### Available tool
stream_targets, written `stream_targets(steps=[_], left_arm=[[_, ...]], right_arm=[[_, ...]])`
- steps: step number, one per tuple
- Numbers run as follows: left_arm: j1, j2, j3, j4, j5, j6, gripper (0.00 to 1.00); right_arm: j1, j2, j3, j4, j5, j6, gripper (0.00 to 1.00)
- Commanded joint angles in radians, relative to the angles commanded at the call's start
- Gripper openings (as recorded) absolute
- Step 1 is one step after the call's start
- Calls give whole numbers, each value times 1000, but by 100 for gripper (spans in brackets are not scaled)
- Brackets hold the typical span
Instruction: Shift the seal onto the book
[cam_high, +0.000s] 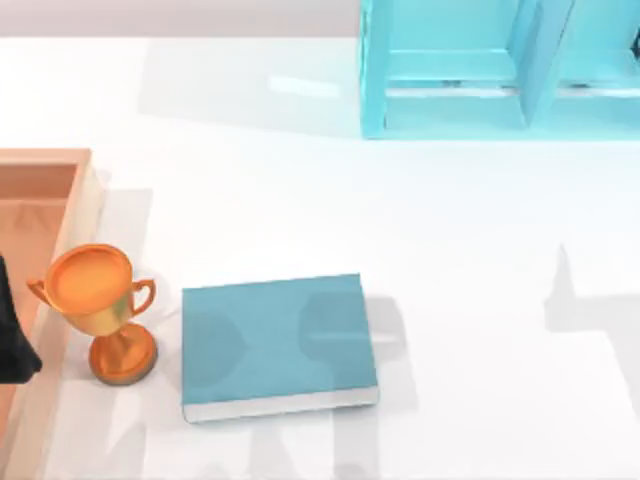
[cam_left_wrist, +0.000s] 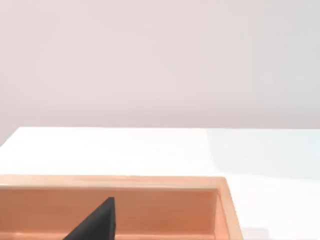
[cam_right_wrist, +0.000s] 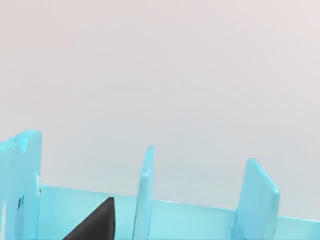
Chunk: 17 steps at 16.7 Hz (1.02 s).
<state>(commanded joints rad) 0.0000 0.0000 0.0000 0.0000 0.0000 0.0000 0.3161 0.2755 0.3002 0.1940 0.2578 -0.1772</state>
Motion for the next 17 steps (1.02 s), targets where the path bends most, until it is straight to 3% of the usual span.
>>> stream_targets(steps=[3, 7, 17], left_arm=[[0, 0, 0, 0, 0, 0, 100], [0, 0, 0, 0, 0, 0, 100], [12, 63, 61, -56, 0, 12, 100]], right_arm=[[-190, -175, -141, -83, -150, 82, 100], [-307, -270, -287, -183, -246, 168, 100], [-316, -275, -300, -194, -258, 177, 100]])
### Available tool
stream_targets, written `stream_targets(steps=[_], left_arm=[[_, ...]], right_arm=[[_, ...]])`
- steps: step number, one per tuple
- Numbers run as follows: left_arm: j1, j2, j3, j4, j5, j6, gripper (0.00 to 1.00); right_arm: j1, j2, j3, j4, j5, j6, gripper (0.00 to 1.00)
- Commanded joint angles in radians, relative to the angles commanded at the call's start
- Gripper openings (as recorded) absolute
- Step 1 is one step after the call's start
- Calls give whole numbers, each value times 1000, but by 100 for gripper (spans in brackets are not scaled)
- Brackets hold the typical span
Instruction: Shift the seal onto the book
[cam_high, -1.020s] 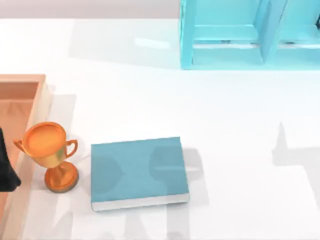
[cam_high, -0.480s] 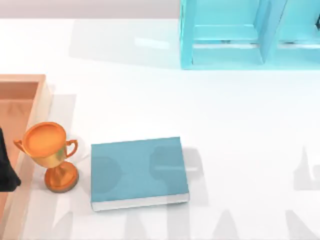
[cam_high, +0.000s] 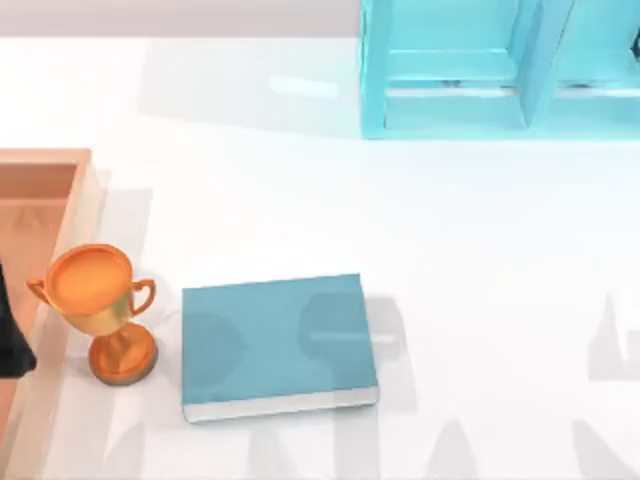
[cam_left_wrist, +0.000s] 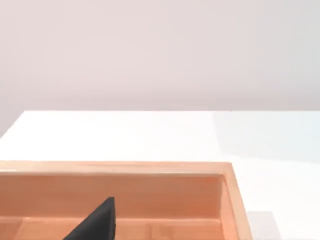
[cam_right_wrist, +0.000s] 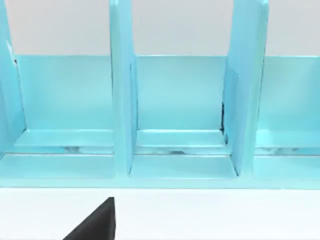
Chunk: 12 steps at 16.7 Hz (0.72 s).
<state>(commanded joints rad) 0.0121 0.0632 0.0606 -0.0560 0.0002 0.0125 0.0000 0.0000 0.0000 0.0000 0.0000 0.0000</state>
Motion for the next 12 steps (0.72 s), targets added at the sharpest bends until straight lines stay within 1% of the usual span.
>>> stream_targets(steps=[2, 5, 12], left_arm=[[17, 95, 90, -78, 0, 17, 100], [52, 316, 286, -238, 1, 53, 100], [152, 1016, 866, -705, 2, 160, 100]], right_arm=[[0, 0, 0, 0, 0, 0, 100], [0, 0, 0, 0, 0, 0, 100], [0, 0, 0, 0, 0, 0, 100]])
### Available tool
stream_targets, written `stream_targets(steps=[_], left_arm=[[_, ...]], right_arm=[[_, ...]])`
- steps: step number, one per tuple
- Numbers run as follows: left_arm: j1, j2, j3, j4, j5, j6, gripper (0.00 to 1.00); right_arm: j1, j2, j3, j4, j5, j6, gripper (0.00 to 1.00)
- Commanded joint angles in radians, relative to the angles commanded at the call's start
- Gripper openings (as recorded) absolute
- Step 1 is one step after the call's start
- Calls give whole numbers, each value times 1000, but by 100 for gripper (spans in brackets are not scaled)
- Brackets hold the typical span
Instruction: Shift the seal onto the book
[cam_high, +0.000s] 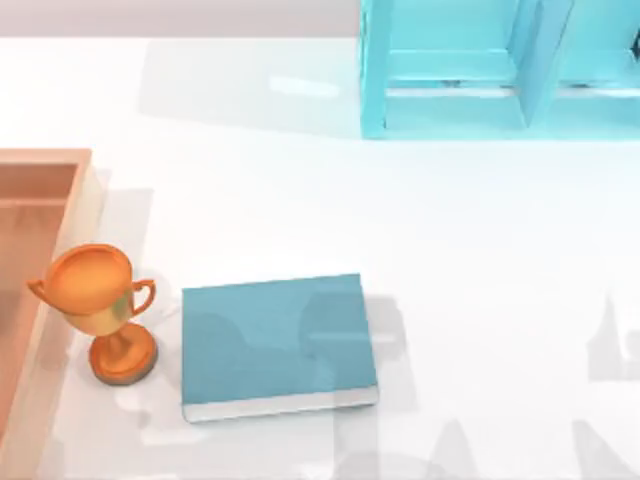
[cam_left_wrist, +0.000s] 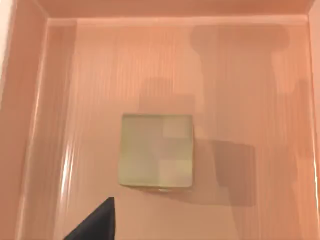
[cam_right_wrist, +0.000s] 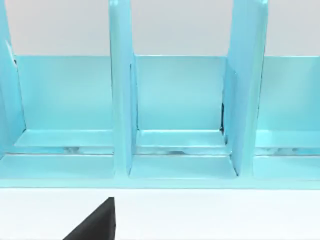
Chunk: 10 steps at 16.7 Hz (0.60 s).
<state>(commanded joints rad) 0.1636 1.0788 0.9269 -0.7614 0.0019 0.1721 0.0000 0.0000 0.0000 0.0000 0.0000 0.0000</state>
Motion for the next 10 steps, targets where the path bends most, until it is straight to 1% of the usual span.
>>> stream_targets(steps=[3, 6, 10], left_arm=[[40, 294, 240, -189, 1, 44, 100], [73, 538, 442, -348, 1, 81, 100], [99, 738, 607, -483, 3, 113, 100]], right_arm=[[0, 0, 0, 0, 0, 0, 100], [0, 0, 0, 0, 0, 0, 100], [0, 0, 0, 0, 0, 0, 100]])
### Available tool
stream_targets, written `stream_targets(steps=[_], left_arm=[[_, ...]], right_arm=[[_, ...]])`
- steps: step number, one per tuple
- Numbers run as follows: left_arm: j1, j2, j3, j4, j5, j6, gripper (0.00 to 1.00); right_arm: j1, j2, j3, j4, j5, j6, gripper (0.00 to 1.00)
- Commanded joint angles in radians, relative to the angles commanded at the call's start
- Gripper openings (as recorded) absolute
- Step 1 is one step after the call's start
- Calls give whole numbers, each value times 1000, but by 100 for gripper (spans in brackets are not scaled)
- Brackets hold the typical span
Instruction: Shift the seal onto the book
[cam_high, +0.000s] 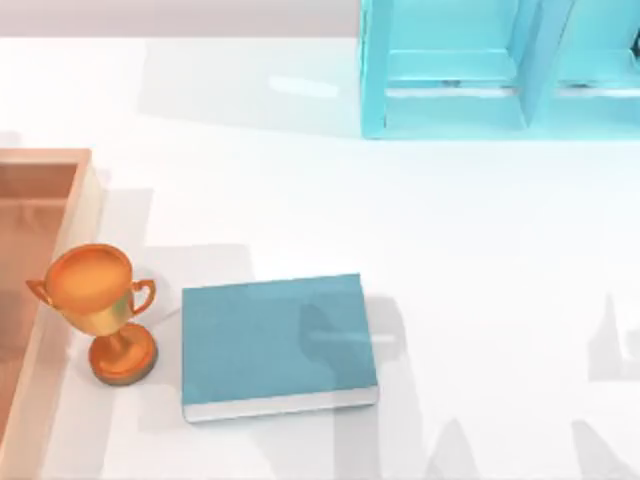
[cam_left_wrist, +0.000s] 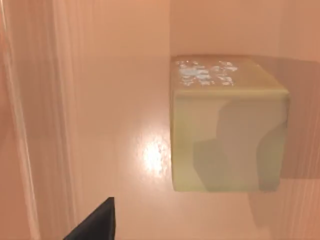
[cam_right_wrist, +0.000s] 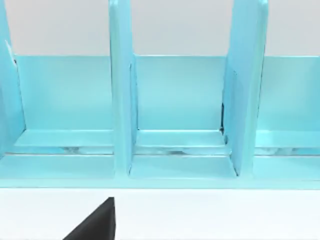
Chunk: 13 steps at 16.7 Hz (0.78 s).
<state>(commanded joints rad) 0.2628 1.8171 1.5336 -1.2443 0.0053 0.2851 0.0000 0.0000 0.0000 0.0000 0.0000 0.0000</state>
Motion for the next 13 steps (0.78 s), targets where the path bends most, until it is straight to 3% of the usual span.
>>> stream_targets(steps=[8, 13], left_arm=[[1, 39, 26, -23, 0, 5, 100], [5, 80, -97, 143, 1, 6, 100]], right_arm=[[0, 0, 0, 0, 0, 0, 100], [0, 0, 0, 0, 0, 0, 100]])
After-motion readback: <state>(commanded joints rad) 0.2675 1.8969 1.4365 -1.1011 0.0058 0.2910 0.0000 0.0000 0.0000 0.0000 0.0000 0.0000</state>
